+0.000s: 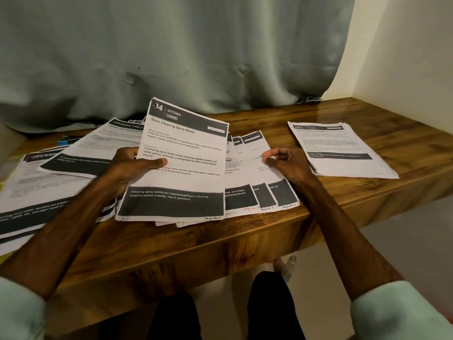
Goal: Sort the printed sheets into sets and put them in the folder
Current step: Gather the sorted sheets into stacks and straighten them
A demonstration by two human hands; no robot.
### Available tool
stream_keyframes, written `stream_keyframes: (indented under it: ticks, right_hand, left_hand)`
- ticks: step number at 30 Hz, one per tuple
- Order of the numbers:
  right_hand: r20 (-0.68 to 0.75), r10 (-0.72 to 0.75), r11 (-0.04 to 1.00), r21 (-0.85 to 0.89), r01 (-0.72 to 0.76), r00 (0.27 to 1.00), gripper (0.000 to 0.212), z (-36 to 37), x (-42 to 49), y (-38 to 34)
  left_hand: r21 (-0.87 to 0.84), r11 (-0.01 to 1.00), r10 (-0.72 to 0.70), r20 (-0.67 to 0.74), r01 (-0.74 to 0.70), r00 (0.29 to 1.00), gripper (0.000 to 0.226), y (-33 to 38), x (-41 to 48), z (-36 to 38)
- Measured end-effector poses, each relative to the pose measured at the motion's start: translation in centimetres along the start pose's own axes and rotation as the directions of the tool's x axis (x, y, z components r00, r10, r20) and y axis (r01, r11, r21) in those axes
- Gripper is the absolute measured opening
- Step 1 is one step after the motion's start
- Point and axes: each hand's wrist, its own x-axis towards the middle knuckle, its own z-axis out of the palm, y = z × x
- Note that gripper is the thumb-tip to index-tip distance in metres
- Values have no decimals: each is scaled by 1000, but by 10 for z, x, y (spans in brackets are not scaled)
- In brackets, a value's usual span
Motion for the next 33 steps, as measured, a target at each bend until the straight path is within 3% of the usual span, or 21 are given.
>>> stream_keyframes:
  ticks: [11,18,26,33]
  right_hand:
    - [39,-5,999,54,3,999,39,-1,-1,-5]
    - [1,65,985,162,-64,998,72,-2,5,-5]
    - [8,90,981,170,-90,996,72,-4,7,-5]
    - [9,75,982,174,-76,997,65,-3,4,-10]
  left_hand:
    - [-38,999,26,5,-26,1000,23,1,3,-4]
    - [-6,1000,20,-10,-20,1000,26,-3,5,-5]
    - [1,1000,-4,0,4,1000,29,-6,11,-6]
    - [-122,991,-50,55,56,997,32,-3,7,-8]
